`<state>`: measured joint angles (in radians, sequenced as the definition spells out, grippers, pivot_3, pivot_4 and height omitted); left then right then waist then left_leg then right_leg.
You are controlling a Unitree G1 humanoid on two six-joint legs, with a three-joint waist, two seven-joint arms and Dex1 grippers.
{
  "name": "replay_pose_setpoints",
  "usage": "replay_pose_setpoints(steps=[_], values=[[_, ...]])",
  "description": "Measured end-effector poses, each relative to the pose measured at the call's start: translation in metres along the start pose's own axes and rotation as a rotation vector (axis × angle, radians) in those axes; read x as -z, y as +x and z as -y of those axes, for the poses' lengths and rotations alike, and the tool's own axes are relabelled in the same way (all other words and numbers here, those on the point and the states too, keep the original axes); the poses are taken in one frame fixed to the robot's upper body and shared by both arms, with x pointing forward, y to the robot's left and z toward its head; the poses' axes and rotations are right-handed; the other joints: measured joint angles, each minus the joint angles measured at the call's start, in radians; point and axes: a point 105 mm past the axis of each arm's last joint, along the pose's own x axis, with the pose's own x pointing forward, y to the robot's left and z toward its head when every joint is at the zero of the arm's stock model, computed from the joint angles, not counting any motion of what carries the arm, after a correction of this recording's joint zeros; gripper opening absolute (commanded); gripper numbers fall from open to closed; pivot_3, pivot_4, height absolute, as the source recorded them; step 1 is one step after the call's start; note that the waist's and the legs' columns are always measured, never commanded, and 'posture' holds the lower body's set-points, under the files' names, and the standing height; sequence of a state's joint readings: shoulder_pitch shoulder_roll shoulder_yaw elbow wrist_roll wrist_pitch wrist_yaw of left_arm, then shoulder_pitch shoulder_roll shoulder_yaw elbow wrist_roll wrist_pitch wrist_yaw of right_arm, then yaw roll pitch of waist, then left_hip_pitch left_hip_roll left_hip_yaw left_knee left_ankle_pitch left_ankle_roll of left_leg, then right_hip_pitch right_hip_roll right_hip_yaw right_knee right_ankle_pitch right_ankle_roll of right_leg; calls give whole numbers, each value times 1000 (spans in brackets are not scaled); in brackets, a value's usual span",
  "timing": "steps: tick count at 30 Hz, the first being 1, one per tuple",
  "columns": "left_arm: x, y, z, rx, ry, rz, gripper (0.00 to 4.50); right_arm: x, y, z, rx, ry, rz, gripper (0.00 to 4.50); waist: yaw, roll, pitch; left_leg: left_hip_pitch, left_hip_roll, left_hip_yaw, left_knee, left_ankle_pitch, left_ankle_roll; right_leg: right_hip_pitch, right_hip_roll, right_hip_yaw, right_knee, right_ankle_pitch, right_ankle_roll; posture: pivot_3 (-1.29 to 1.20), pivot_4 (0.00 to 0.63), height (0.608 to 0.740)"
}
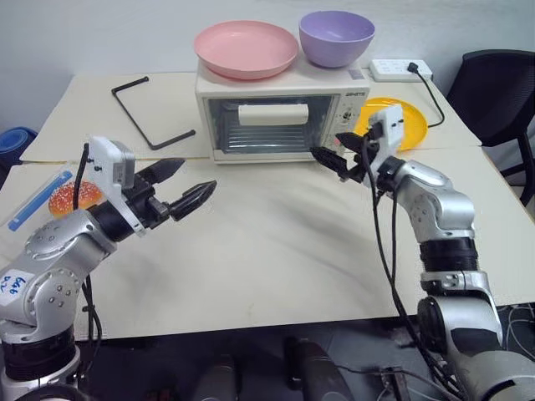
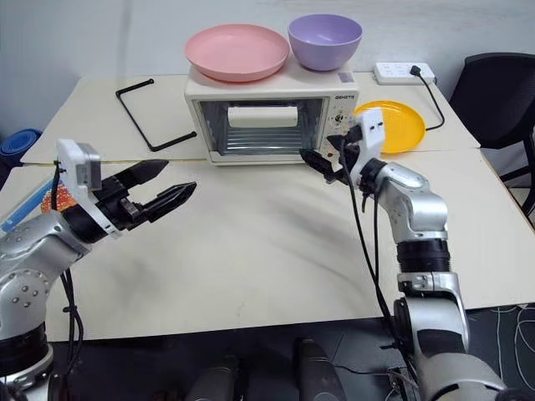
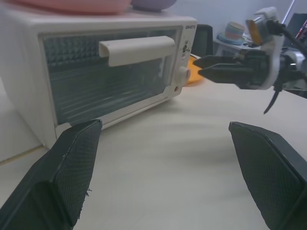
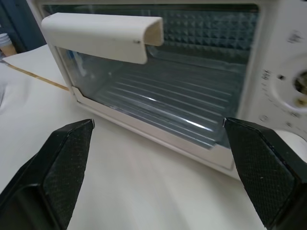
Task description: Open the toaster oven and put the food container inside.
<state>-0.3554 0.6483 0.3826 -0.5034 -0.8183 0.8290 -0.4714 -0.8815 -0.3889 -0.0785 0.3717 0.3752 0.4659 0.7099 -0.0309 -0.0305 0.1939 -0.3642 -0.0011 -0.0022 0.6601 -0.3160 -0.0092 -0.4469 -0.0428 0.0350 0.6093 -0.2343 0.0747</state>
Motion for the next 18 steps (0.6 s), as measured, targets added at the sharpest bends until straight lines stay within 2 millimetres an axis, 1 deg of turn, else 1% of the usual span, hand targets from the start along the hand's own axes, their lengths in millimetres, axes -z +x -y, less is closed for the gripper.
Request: replay_pose_setpoints(steps=[2, 4, 11, 14, 17, 18], values=[[-7, 3, 1, 10, 21, 14, 4500, -1, 9, -7, -35, -8, 0, 4480, 0, 0, 0, -2, 0, -1, 0, 0, 0, -1, 0, -1, 0, 0, 0, 0, 150, 740], [-9, 5, 2, 19, 32, 12, 4500, -3, 16, -12, -60, -15, 4, 4480, 0, 0, 0, -3, 0, -1, 0, 0, 0, -2, -1, -1, 0, 0, 0, 0, 150, 740], [-14, 12, 6, 46, 54, 26, 4500, -17, 33, -14, -79, -36, 31, 4480, -2, 0, 0, -5, 0, -1, 0, 0, 0, -4, -1, -1, 0, 0, 0, 0, 150, 740], [-15, 12, 6, 43, 58, 32, 4500, -22, 38, -17, -99, -38, 43, 4480, -2, 0, 0, -5, 0, -2, 0, 0, -1, -4, -1, -2, 0, 0, 0, 0, 150, 740], [-17, 13, 4, 27, 67, 40, 4500, -27, 39, -30, -174, -31, 65, 4480, -2, 1, 0, -6, 0, -1, 0, 0, -1, -5, -1, -1, 1, 0, 0, 0, 150, 740], [-17, 13, 2, 20, 69, 40, 4500, -27, 36, -33, -197, -34, 64, 4480, -2, 1, 0, -6, 0, -1, 0, 0, -1, -5, -1, -1, 1, 0, 0, 0, 150, 740]])
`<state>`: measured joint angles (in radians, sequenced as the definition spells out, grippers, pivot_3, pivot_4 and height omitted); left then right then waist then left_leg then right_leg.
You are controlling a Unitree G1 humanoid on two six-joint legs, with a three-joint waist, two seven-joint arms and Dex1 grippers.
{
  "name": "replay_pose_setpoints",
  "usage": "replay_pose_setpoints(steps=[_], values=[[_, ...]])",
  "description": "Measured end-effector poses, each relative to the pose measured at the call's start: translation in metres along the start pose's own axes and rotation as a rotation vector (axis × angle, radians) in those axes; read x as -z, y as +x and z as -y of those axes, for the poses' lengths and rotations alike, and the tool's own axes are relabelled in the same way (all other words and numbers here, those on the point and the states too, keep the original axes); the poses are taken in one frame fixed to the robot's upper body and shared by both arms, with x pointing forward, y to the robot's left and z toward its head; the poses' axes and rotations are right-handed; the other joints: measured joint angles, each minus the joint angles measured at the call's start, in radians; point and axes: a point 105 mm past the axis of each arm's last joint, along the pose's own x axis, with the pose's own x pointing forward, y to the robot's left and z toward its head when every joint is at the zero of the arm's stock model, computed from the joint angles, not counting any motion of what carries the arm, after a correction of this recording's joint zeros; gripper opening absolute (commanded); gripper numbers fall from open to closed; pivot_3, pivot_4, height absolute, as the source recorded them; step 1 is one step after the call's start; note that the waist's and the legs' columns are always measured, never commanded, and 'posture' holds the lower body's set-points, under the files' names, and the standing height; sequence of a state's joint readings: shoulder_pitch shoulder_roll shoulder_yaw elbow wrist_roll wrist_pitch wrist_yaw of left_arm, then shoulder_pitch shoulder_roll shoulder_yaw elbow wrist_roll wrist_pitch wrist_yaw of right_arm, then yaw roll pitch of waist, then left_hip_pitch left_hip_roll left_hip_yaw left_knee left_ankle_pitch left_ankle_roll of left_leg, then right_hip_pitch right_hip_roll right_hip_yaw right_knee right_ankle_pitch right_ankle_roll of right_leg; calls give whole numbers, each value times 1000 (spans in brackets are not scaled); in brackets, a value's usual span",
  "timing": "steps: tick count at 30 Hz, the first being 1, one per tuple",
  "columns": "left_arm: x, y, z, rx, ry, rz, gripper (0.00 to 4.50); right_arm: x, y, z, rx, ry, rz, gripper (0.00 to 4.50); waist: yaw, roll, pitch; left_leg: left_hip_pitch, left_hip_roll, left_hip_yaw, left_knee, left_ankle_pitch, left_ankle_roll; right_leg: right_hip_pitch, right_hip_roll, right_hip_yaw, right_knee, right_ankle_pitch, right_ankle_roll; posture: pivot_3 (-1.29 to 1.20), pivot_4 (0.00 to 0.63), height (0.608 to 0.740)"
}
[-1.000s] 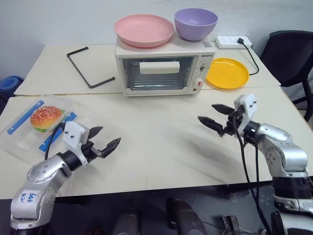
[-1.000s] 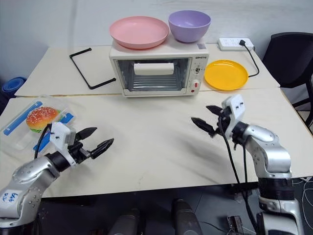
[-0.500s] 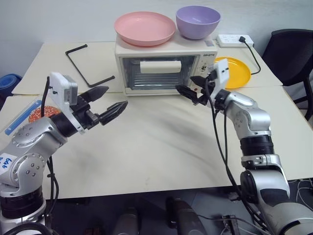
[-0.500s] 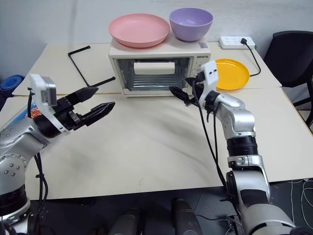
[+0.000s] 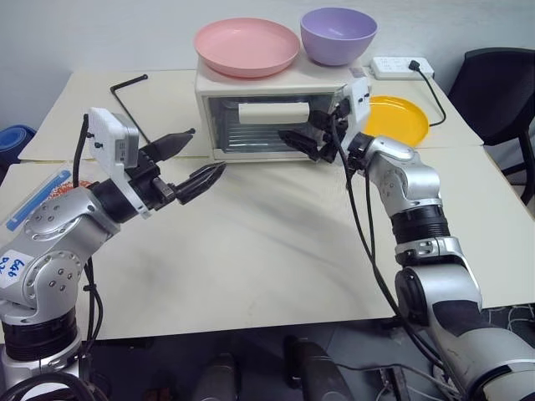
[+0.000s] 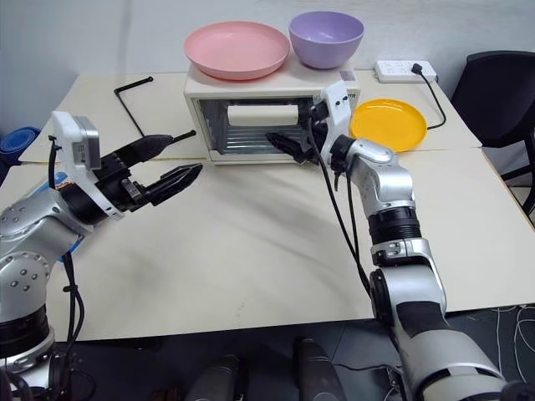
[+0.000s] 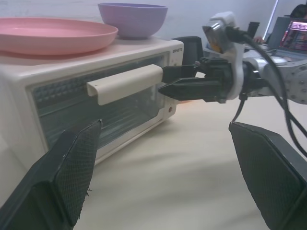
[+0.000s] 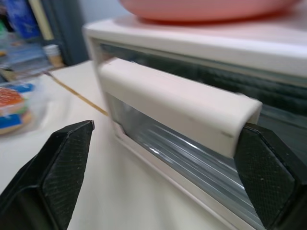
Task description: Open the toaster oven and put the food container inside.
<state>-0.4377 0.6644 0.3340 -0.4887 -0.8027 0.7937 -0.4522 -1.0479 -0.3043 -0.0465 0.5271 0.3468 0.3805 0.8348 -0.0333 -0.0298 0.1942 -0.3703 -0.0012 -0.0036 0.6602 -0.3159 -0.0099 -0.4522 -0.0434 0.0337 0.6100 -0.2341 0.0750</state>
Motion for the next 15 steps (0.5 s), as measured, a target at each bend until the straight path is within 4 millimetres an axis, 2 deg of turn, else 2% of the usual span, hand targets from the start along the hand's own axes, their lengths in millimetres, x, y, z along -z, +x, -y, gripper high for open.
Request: replay_pose_setpoints(steps=[6, 11, 12, 15], values=[[3, 0, -12, -34, -11, -6, 4500, 17, -15, -30, -138, -6, -31, 4480, -13, 0, 0, -4, 1, 6, -1, 0, -1, -10, 1, 1, 5, 0, 0, 0, 150, 740], [-8, 11, -38, -102, 52, 2, 3484, 29, -22, -41, -161, 0, -58, 4500, -21, 0, 0, -2, 0, 8, -1, 1, -2, -11, 2, 0, 9, 0, 0, 0, 150, 740], [-10, 15, -45, -117, 78, -6, 3102, 31, -23, -42, -160, 2, -60, 4500, -21, 0, 0, -2, 0, 8, -1, 1, -2, -11, 2, 1, 10, 0, 0, 0, 150, 740], [-10, 29, -63, -129, 154, -47, 2375, 38, -27, -45, -156, 7, -69, 4500, -21, 0, 0, 0, 0, 10, 0, 2, -2, -11, 2, 2, 11, 0, 0, 0, 150, 740]])
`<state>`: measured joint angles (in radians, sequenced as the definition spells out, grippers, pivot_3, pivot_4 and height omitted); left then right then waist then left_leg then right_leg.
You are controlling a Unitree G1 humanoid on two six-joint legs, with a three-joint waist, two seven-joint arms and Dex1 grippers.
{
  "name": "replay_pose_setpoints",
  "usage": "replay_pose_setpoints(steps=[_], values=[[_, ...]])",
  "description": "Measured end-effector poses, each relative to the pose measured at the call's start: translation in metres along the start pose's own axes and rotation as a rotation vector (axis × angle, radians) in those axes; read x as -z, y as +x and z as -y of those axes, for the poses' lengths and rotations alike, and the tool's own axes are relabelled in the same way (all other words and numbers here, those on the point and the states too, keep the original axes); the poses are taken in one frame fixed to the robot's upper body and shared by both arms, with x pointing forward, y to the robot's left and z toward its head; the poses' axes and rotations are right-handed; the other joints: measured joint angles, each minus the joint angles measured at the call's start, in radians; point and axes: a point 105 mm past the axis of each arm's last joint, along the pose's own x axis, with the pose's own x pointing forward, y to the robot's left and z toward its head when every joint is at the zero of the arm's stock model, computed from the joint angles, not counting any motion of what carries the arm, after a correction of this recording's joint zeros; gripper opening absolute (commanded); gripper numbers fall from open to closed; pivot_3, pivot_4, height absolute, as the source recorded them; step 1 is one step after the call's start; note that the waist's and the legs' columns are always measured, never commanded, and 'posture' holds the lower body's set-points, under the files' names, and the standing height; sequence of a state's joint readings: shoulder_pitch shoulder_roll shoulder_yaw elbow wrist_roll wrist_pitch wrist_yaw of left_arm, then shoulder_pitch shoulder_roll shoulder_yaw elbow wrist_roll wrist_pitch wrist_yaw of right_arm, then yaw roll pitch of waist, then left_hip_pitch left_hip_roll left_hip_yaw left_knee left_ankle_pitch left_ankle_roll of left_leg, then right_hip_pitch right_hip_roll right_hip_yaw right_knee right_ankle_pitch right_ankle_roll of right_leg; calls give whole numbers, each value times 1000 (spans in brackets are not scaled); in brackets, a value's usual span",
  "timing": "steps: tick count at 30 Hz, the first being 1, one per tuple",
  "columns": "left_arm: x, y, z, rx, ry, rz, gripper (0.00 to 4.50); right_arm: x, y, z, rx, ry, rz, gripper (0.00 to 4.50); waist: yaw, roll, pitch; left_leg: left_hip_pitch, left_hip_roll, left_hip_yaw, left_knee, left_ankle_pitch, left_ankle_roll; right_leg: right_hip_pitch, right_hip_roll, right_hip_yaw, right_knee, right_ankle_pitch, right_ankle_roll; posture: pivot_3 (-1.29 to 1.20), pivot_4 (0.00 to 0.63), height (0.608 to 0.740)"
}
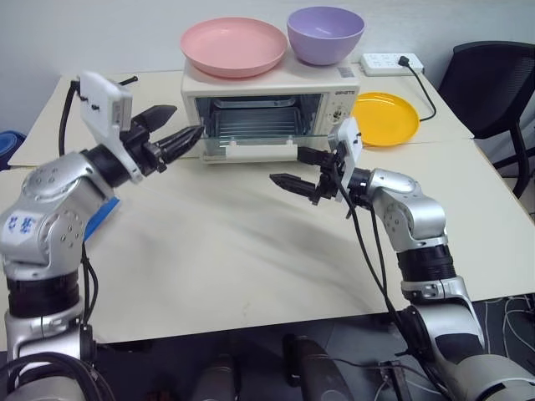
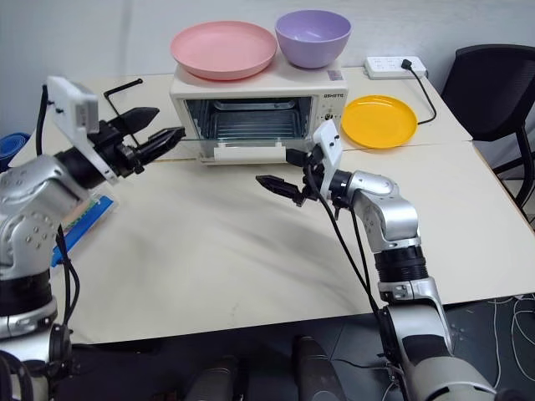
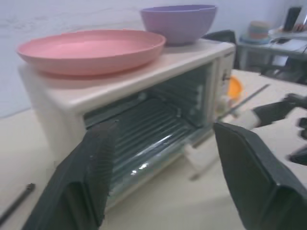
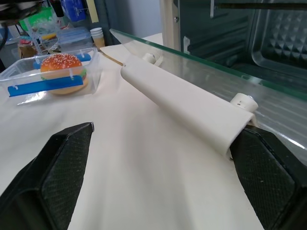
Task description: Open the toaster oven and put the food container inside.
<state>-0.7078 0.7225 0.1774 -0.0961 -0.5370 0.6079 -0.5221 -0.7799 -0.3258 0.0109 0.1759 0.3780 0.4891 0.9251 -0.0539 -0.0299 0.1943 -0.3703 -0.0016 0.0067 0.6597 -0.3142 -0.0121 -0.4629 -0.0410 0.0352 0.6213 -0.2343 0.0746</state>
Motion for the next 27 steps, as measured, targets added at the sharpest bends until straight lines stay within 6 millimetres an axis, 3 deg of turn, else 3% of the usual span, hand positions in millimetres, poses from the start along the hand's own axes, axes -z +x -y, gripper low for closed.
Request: replay_pose_setpoints(steps=[4, 8, 14, 17, 21, 23, 27], values=[[14, 21, -11, 49, 78, -75, 1228, 9, -4, -5, 10, 17, -8, 4500, 1, 0, 0, 0, 0, 0, 0, 0, 0, 0, 0, 0, 0, 0, 0, 0, 150, 740], [34, 34, -6, 154, 122, -153, 23, 13, -8, -7, 31, 17, -8, 4500, 2, 0, 0, -1, 0, 0, 0, 0, 1, 0, 0, 0, -1, 0, 0, 0, 150, 740], [54, 41, 13, 308, 134, -216, 23, 19, -17, -12, 77, 42, -6, 4500, 7, 0, 0, -2, 0, 0, 1, -1, 1, -1, -1, 0, 0, 0, 0, 0, 150, 740], [59, 39, 20, 353, 141, -230, 23, 22, -33, -15, 109, 27, -29, 4500, 14, 0, 0, -3, 0, 0, 3, -1, 2, 0, -1, 0, 0, 0, 0, 0, 150, 740], [82, 16, 29, 393, 130, -311, 23, 40, -86, -28, 147, 62, -144, 4500, 26, 0, 0, -3, 0, 0, 3, -2, 3, 0, -1, 0, -1, 0, 1, 0, 150, 740], [94, 4, 32, 398, 107, -358, 23, 42, -101, -38, 124, 87, -175, 4500, 24, 0, 0, -2, 0, 0, 4, -2, 3, 0, -1, 1, -1, 0, 1, 0, 150, 740], [107, -11, 44, 401, 88, -397, 23, 23, -108, -59, 31, 71, -159, 4500, 24, -1, 0, 2, 0, 0, 5, 0, 4, 4, -1, 1, -1, 0, 1, 0, 150, 740]])
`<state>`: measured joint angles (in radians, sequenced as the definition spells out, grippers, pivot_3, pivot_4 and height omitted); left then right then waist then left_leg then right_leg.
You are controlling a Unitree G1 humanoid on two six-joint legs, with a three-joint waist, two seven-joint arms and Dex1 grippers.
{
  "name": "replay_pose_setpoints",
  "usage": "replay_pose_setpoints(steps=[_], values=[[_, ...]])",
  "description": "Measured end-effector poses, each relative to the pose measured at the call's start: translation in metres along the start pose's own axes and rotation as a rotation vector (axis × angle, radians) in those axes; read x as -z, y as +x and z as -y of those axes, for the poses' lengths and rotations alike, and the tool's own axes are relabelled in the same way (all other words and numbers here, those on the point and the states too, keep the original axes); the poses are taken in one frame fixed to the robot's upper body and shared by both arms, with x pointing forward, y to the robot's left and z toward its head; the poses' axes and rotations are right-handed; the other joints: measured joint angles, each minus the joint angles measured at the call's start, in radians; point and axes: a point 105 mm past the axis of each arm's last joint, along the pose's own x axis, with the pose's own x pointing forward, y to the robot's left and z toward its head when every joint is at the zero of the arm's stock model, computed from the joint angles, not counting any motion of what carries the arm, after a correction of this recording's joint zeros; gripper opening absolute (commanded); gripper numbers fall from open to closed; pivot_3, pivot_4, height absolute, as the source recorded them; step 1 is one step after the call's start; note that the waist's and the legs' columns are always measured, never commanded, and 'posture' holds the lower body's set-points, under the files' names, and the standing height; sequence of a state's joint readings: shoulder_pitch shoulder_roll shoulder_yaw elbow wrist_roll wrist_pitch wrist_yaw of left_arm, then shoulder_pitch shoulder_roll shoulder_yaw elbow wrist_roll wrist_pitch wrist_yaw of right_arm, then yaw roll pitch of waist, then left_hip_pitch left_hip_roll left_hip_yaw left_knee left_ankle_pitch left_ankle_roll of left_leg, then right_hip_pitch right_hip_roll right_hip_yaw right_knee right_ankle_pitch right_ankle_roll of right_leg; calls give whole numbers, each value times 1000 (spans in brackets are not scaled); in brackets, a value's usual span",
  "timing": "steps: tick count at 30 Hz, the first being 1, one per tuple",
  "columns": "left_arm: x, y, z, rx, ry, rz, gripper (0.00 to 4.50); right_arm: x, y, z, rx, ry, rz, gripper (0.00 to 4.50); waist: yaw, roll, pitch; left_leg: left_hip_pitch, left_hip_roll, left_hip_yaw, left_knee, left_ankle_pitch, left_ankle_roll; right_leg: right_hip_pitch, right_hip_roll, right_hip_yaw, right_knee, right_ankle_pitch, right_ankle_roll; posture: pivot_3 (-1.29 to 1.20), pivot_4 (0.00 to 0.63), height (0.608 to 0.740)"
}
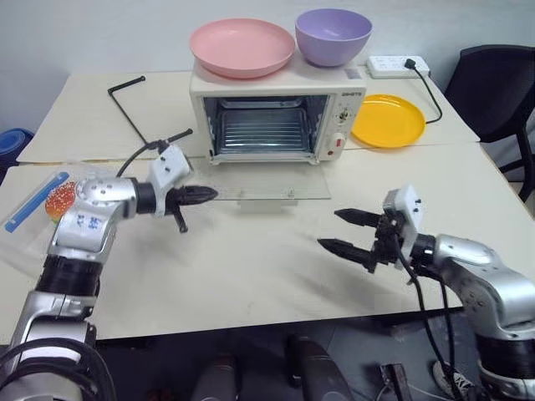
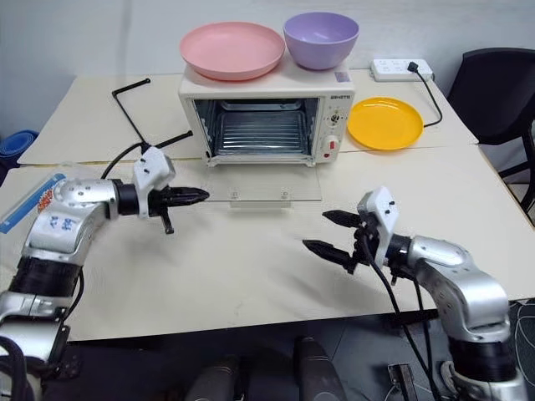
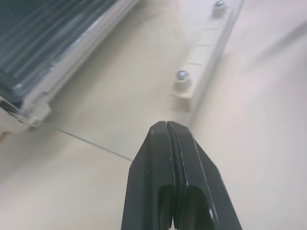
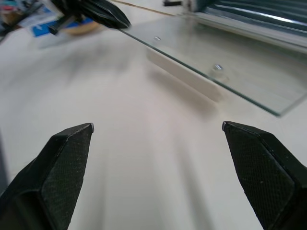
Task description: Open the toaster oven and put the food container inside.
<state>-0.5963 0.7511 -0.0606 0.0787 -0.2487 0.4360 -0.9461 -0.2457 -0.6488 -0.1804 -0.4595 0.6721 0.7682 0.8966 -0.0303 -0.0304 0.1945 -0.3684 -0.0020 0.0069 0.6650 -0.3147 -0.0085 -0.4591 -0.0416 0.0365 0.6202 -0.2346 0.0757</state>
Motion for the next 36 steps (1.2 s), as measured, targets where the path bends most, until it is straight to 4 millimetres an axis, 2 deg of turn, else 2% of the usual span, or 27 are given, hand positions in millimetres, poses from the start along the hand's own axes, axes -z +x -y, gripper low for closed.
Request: replay_pose_setpoints(steps=[7, 11, 14, 17, 21, 24, 27, 31, 36], values=[[11, 5, 4, -117, -114, 7, 23, -29, 4, -4, -50, -35, 67, 4500, 3, 0, 0, 8, -1, -4, 0, 1, 1, 11, 3, -1, -3, 0, 1, 0, 150, 740], [19, -8, 10, -206, -155, 4, 23, -41, 13, -7, -113, -51, 86, 4500, 1, 0, 0, 8, 0, -6, -1, 0, 0, 11, -1, 0, -5, 0, 0, 0, 150, 740], [8, -13, 15, -214, -211, 93, 23, -44, 16, -7, -142, -50, 86, 4500, 4, 0, 0, 5, 0, -9, 0, 0, 0, 11, -3, -1, -7, 0, 0, 0, 150, 740], [-5, -30, 15, -261, -220, 139, 23, -45, 21, -10, -188, -56, 72, 4500, 4, 0, 0, 3, 0, -11, 0, 0, 0, 11, -3, -2, -8, 0, 0, 0, 150, 740], [7, -70, 20, -397, -410, 183, 23, -46, 19, -10, -219, -65, 55, 4500, -1, 0, 0, 3, 1, -12, -1, -1, 0, 11, -3, -3, -10, 0, 0, 0, 150, 740], [8, -92, 26, -481, -521, 253, 470, -49, 20, -13, -239, -77, 60, 4500, 3, 0, 0, 2, 0, -13, 0, -1, 0, 11, -3, -4, -10, 0, 0, 0, 150, 740], [14, -124, 27, -650, -641, 332, 1300, -53, 20, -16, -265, -79, 69, 4500, 5, 0, 0, 3, 0, -14, 1, 0, 0, 12, -3, -4, -9, 0, 0, 0, 150, 740], [39, -198, 18, -1040, -859, 476, 2363, -57, 23, -19, -316, -88, 66, 4500, 3, -2, -1, 5, 0, -15, 1, 0, -1, 14, -2, -5, -9, 0, 0, 0, 150, 740], [72, -241, 26, -1303, -1041, 450, 3814, -59, 29, -15, -358, -73, 54, 4500, 4, -2, -1, 7, -1, -14, 0, 0, -1, 15, -2, -4, -9, 0, -1, 0, 150, 740]])
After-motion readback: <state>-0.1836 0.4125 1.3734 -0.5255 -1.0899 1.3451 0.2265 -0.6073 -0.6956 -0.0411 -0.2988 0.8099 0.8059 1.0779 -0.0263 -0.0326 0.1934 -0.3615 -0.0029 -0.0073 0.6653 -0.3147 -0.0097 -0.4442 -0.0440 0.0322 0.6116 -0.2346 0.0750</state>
